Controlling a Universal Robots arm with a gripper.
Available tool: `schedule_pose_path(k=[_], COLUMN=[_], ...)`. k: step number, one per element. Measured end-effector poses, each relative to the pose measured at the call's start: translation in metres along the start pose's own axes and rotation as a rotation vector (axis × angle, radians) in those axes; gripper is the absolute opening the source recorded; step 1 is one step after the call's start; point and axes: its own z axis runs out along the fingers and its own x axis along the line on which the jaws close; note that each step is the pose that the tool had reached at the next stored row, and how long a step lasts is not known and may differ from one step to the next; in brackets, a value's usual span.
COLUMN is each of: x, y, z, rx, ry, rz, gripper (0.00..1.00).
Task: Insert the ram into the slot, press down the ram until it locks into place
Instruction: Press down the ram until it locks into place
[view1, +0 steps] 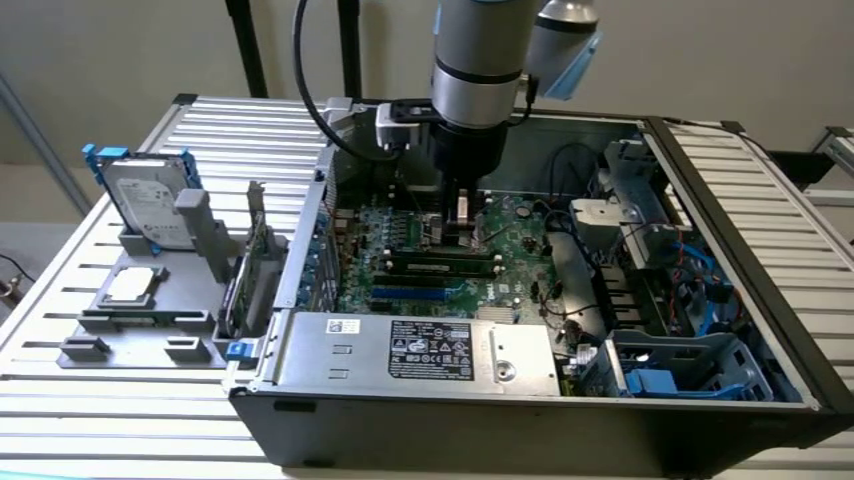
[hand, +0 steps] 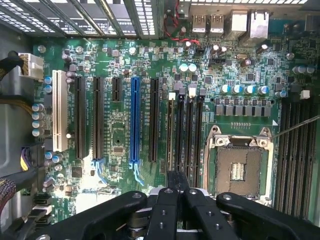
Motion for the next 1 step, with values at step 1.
schedule_pose_path(k=[1], x=[0.0], y=[0.0], z=[0.0], rx=[0.0], ry=[0.0], rz=[0.0], gripper=[0.1])
